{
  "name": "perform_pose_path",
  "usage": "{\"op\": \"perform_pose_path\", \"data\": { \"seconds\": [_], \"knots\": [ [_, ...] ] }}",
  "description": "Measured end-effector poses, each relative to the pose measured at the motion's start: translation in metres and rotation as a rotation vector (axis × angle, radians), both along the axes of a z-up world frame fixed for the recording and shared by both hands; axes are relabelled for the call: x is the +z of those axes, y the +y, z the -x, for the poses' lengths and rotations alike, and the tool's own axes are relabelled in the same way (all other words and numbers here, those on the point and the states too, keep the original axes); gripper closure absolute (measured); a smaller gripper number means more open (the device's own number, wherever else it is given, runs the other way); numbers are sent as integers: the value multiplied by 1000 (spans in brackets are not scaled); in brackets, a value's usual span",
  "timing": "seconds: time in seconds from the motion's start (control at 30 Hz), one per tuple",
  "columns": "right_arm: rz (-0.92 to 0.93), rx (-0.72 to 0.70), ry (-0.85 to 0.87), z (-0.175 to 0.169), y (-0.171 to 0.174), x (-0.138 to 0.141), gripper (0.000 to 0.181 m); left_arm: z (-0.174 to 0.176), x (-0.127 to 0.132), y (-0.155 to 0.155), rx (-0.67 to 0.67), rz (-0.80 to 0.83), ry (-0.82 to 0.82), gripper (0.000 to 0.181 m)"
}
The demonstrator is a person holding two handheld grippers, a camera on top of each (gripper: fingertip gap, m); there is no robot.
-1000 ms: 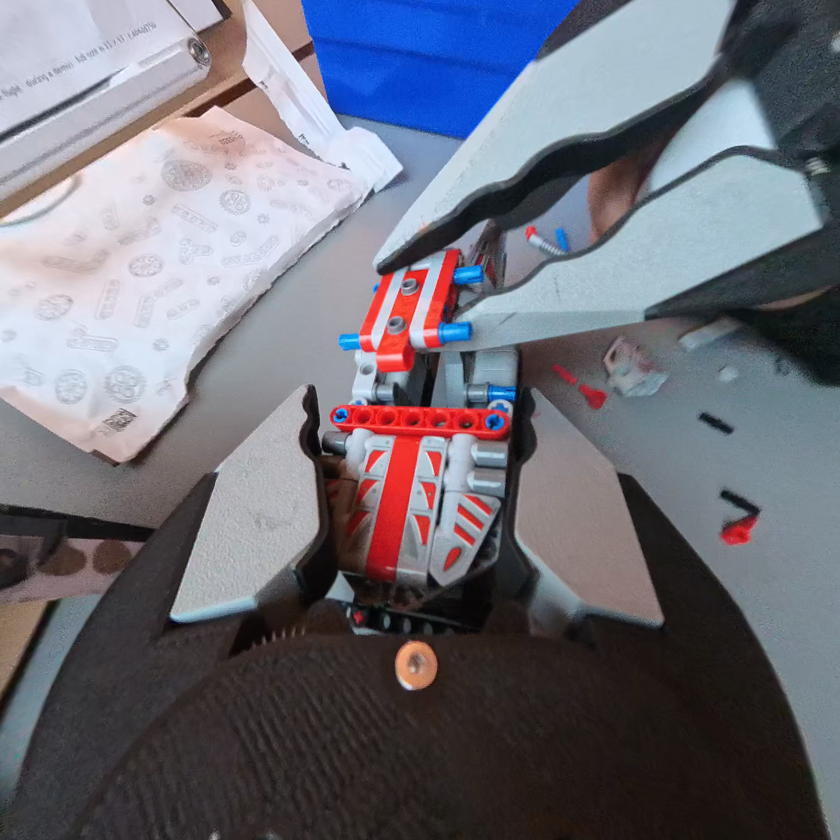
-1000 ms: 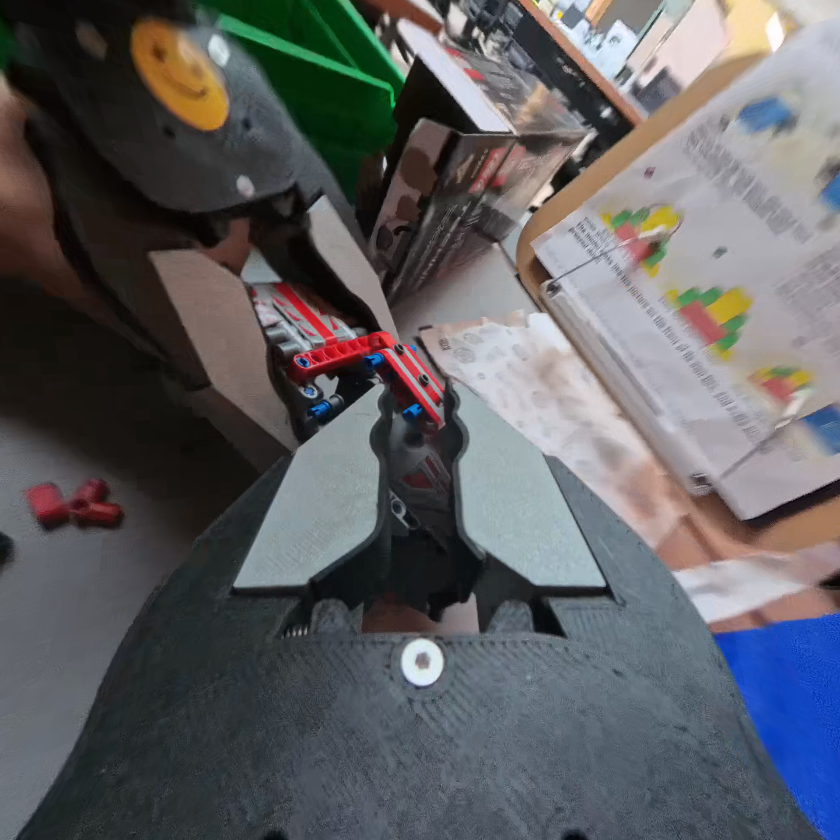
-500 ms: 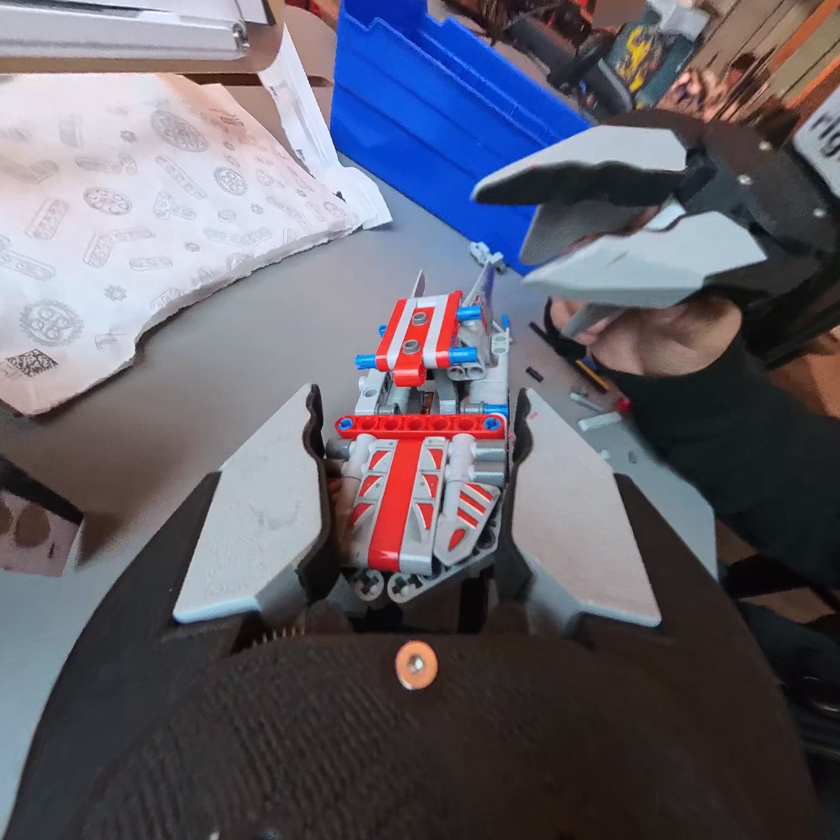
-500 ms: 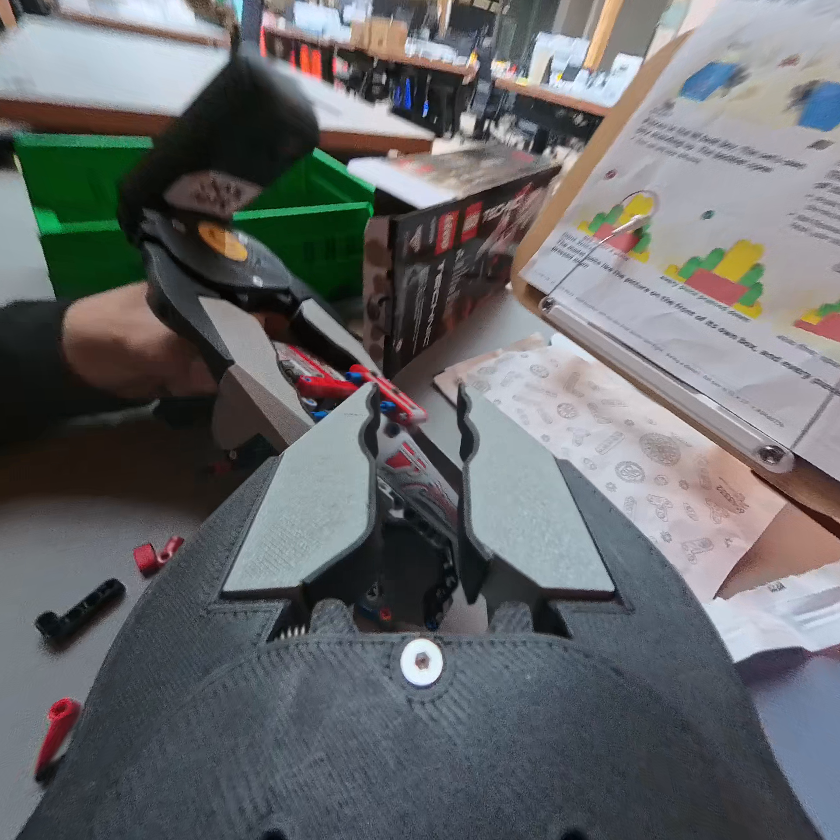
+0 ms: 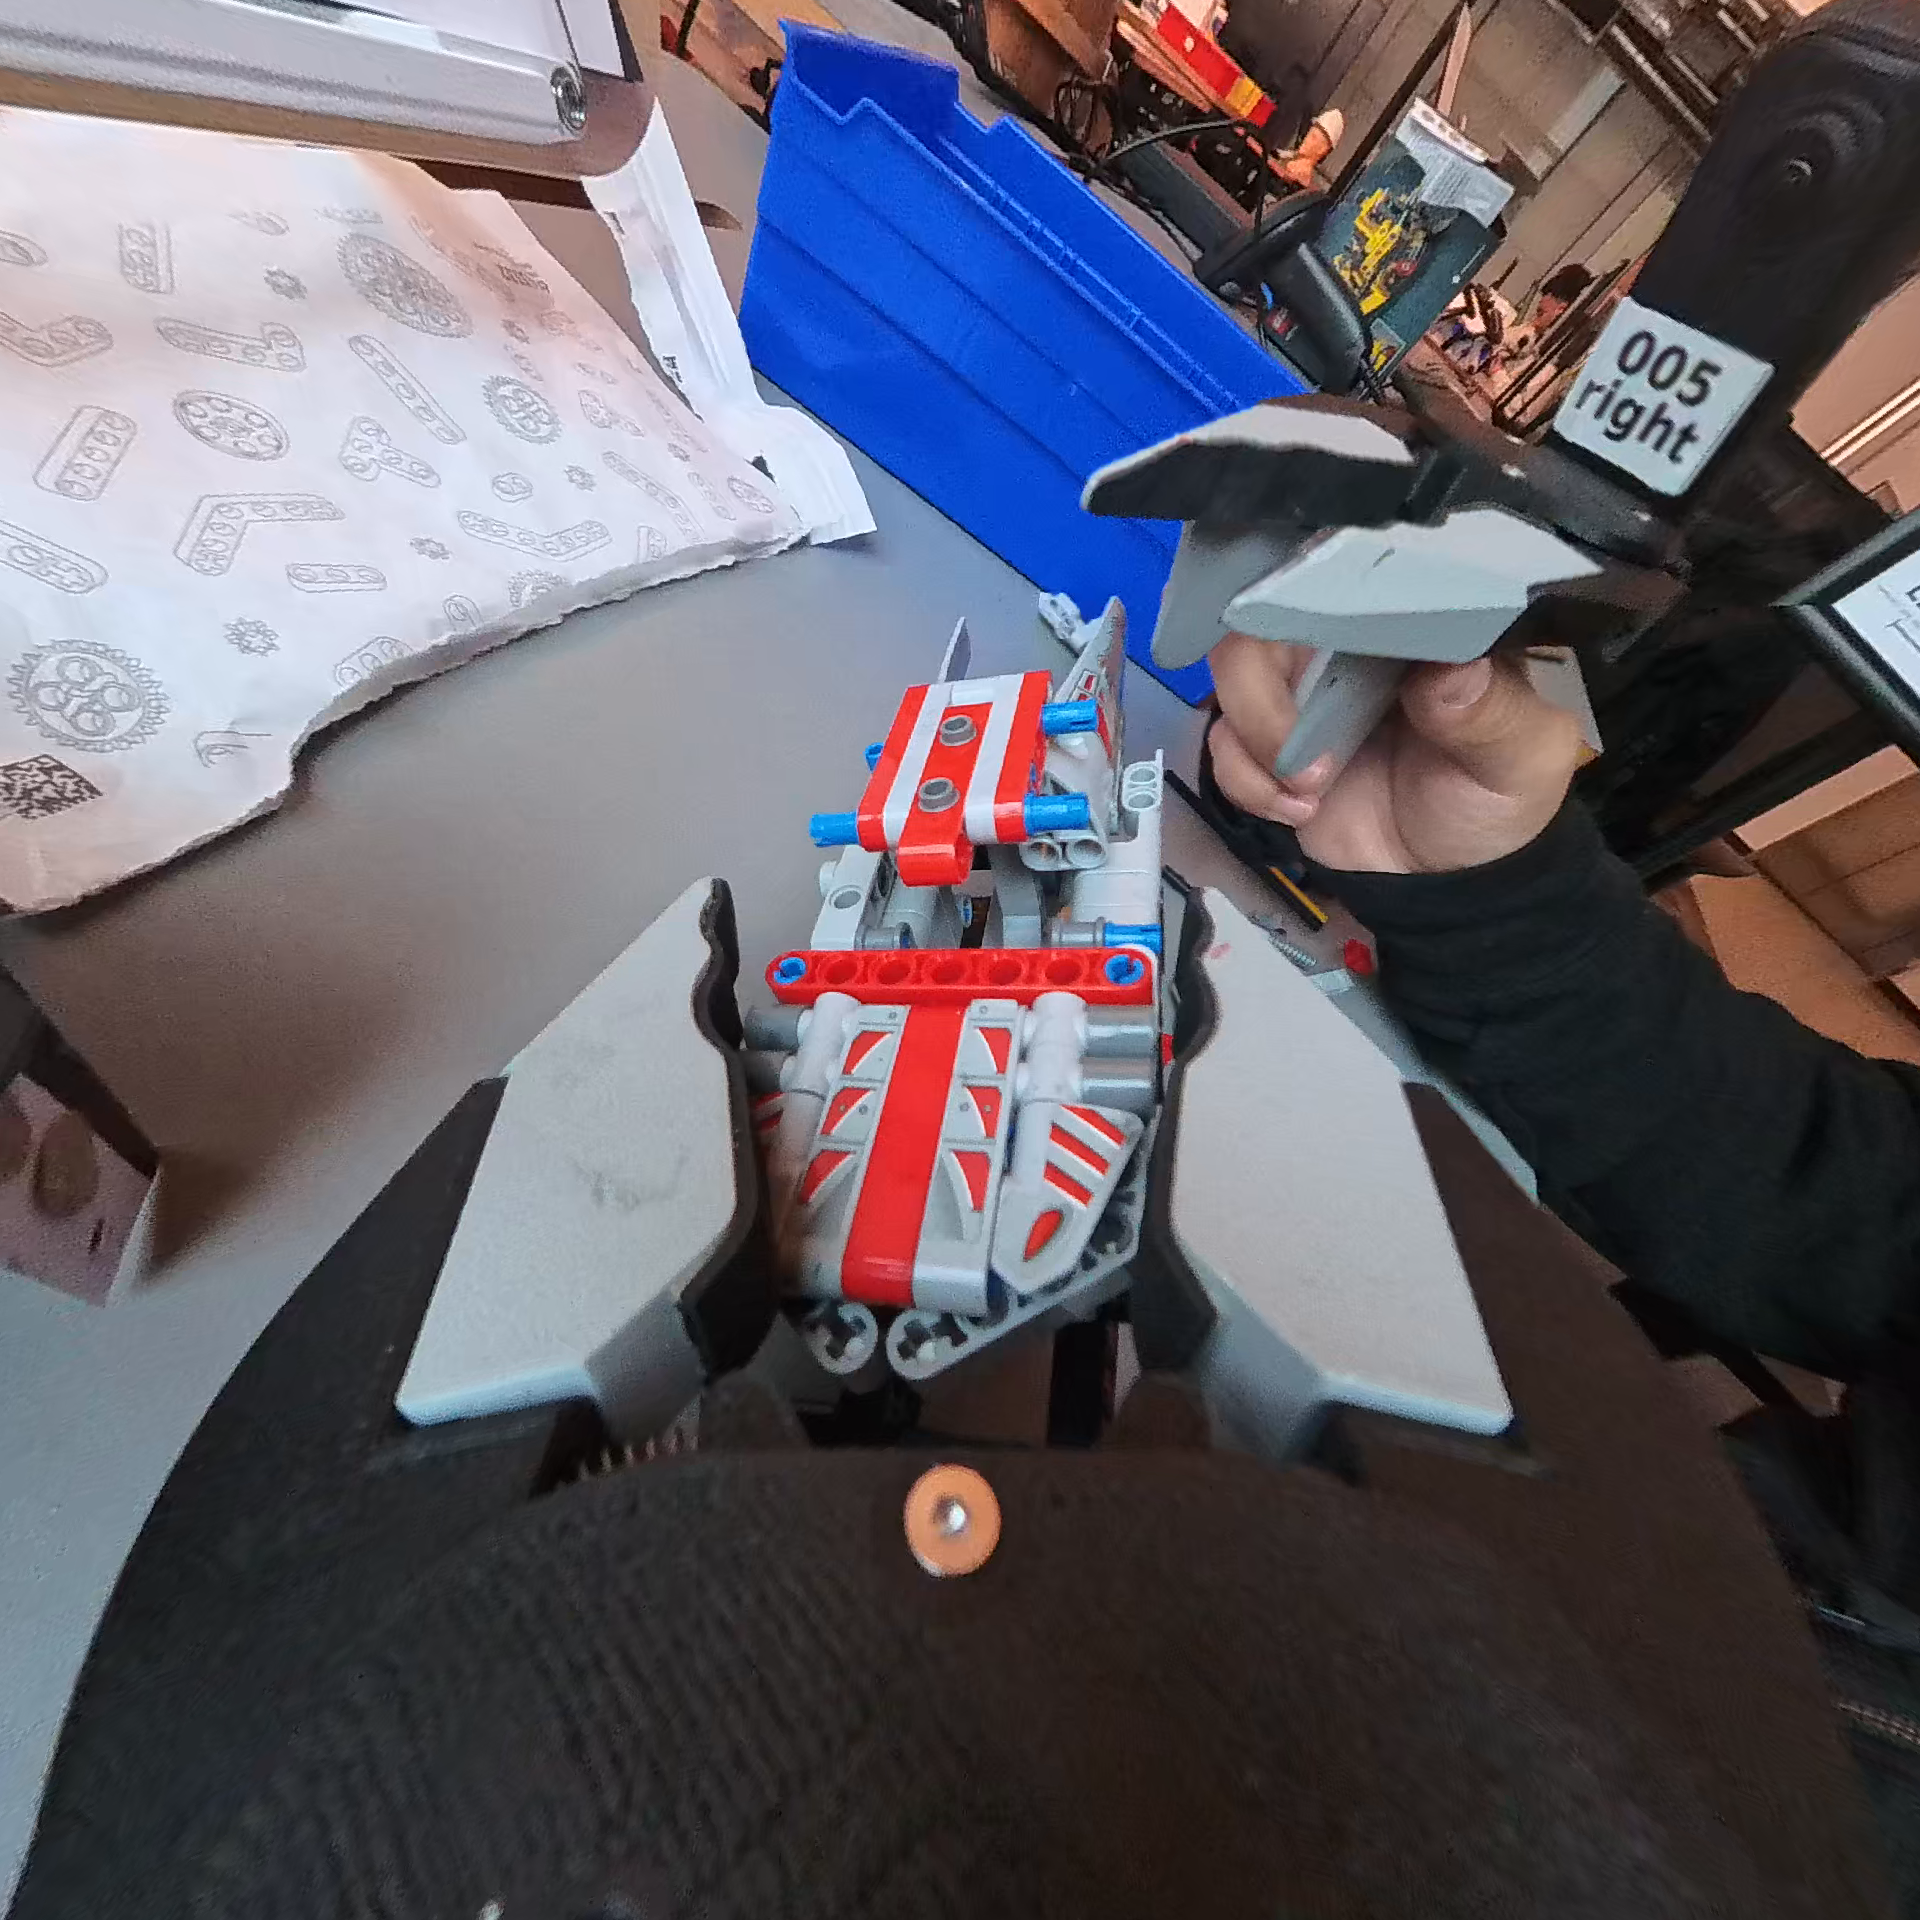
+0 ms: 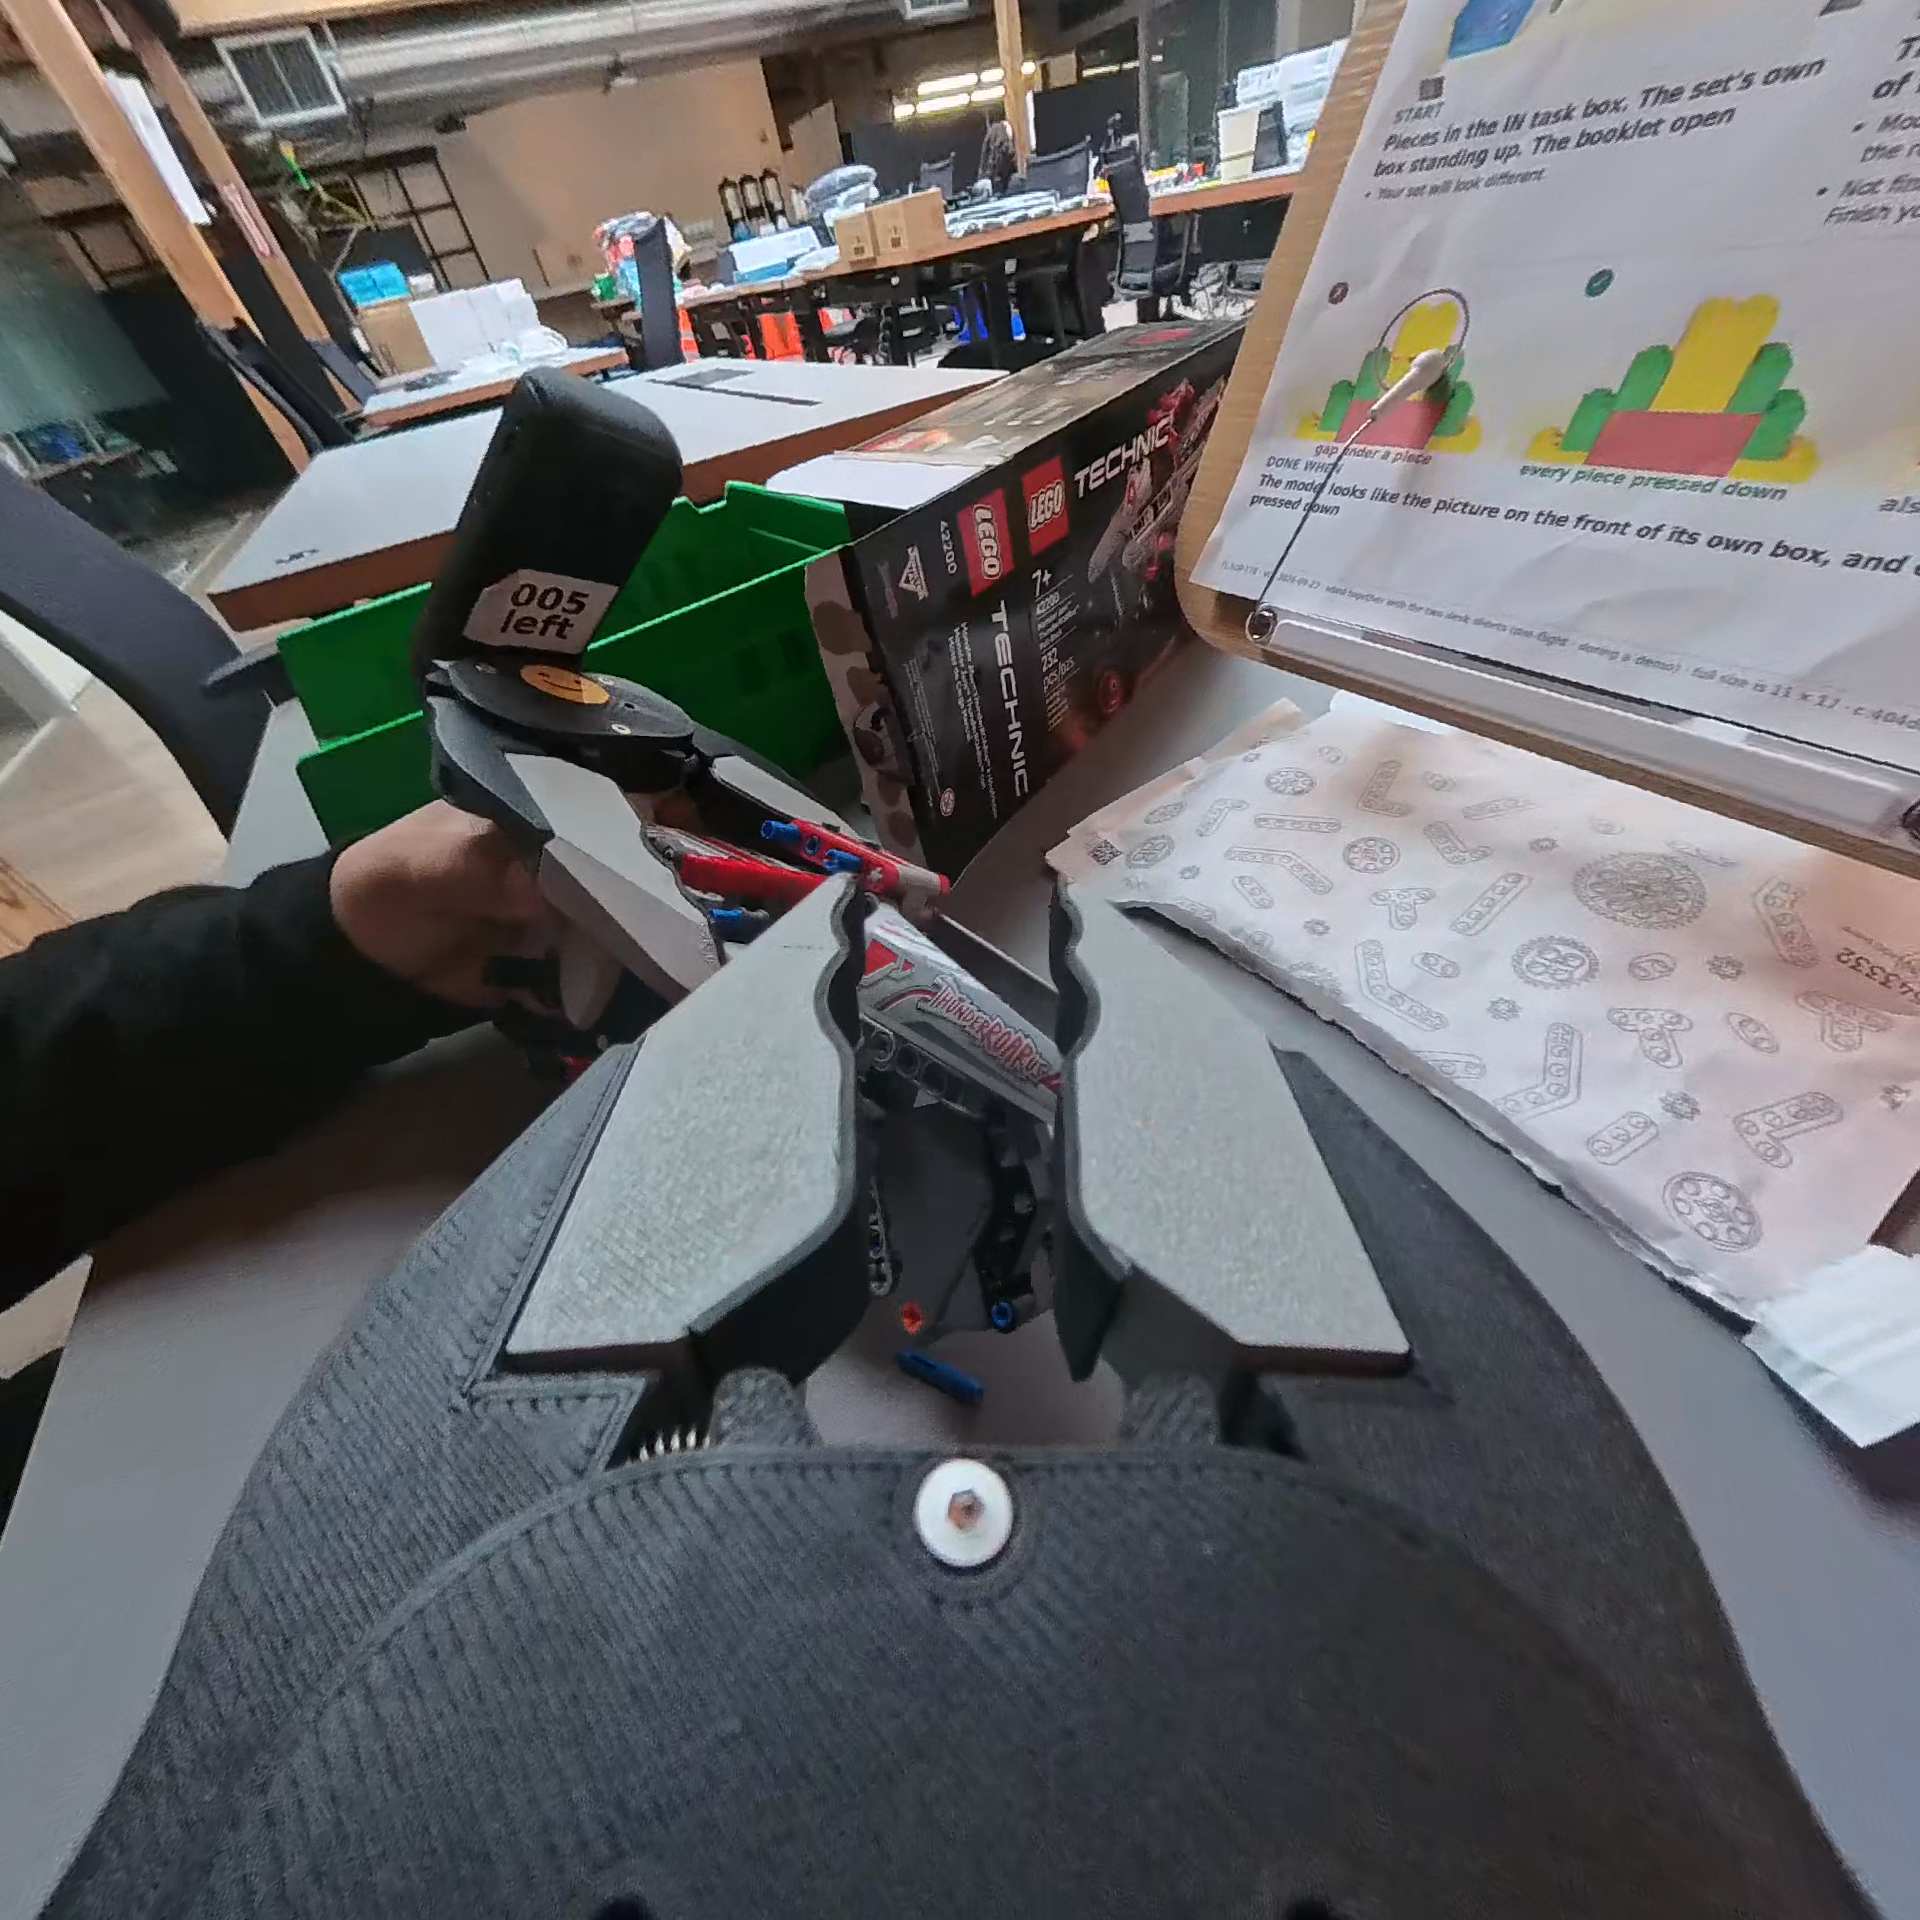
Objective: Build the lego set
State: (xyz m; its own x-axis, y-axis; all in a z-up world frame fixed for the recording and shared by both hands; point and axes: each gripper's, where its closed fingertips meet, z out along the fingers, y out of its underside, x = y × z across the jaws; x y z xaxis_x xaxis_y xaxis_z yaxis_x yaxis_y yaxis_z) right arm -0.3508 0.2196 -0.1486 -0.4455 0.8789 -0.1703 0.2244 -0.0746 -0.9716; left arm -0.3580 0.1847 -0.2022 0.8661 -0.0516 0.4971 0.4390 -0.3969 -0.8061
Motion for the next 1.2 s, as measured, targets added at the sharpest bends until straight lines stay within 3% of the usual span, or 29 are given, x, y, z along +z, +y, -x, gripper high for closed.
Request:
{"op": "perform_pose_path", "data": {
  "seconds": [0.23,0.43,0.53,0.97,1.2],
  "knots": [
    [-48,22,-17,0,-9,-6,150,2,-1,-1,2,0,53,97],
    [-74,43,-42,-1,-12,-12,149,4,-8,-2,-3,43,280,97],
    [-81,52,-52,-2,-14,-14,150,3,-9,-2,-20,45,305,97],
    [-92,41,-50,-3,-11,-14,152,3,-9,-4,-34,27,296,96],
    [-62,51,-28,-8,-8,-7,160,3,0,-6,-36,-21,133,101]
  ]
}}
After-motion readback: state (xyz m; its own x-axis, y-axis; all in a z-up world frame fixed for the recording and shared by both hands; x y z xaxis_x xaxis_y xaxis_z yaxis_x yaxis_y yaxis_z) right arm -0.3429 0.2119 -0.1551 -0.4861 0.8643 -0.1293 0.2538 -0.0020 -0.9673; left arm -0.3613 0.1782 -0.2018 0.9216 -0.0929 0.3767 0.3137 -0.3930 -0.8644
